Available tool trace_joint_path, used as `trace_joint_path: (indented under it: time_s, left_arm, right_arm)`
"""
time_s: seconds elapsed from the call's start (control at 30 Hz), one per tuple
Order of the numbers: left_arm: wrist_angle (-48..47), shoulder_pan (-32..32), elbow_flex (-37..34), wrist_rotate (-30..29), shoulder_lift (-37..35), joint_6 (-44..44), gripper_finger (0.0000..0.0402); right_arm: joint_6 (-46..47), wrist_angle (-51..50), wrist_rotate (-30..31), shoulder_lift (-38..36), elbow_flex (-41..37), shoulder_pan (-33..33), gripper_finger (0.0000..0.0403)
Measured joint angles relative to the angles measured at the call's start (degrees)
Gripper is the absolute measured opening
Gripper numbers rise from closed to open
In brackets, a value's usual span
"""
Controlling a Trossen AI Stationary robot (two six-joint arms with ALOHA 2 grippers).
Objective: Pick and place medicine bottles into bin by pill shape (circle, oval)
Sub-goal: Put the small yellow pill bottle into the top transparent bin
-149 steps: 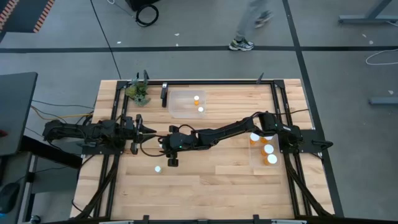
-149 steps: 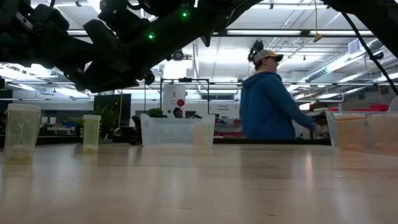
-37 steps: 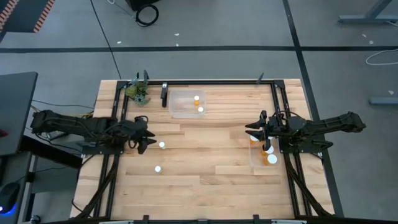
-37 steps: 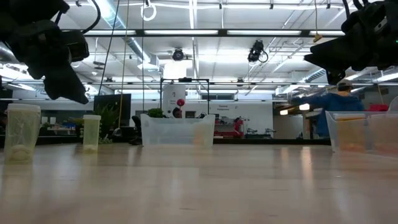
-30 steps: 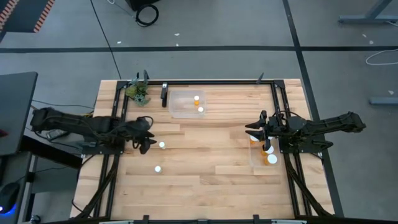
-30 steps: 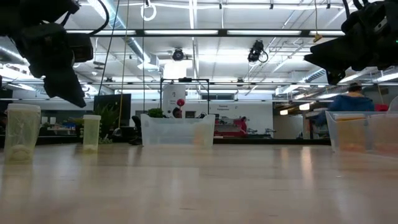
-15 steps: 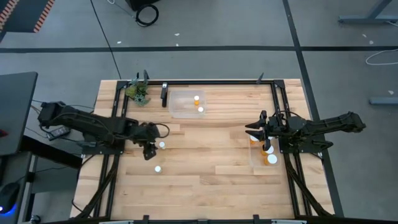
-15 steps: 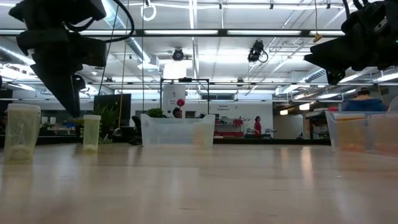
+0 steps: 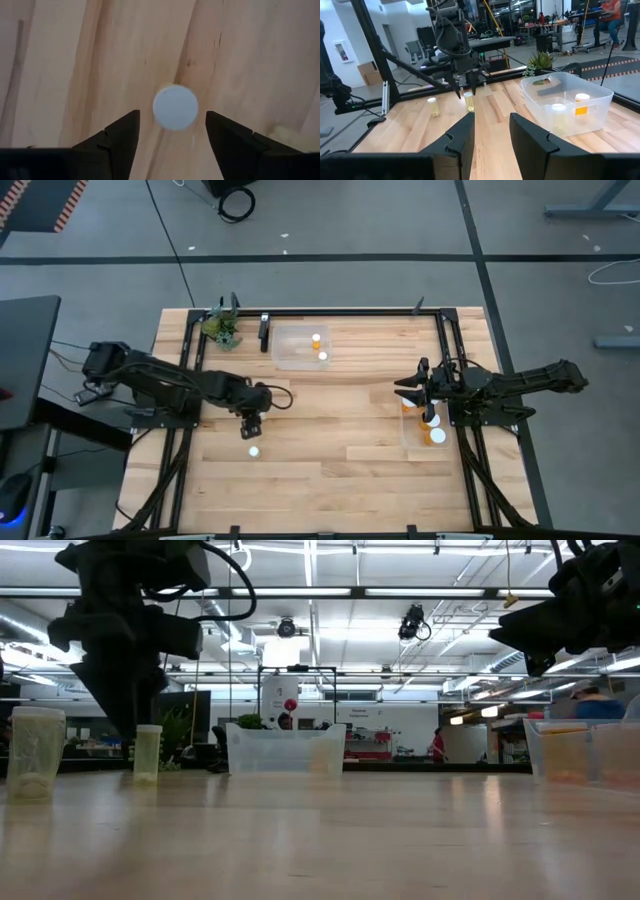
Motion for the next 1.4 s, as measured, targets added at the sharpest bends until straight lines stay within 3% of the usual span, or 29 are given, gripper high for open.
trace_joint_path:
  time_s: [0.3, 0.83, 1.4]
  left_arm:
    - [0.2, -0.2, 1.0, -0.2, 3.2, 1.0, 0.0211]
    - [2.5, -0.2, 1.0, -0.2, 3.7, 1.0, 0.0125]
    - [5.2, 3.6, 4.0, -0.2, 3.7, 4.3, 0.0126]
  right_arm:
    - [0.0, -0.1, 0.0, 0.1, 0.0, 0.0, 0.0129]
    - [0.0, -1.2, 0.0, 0.4, 0.0, 0.0, 0.0129]
    - [0.0, -1.2, 0.0, 0.4, 0.0, 0.0, 0.0129]
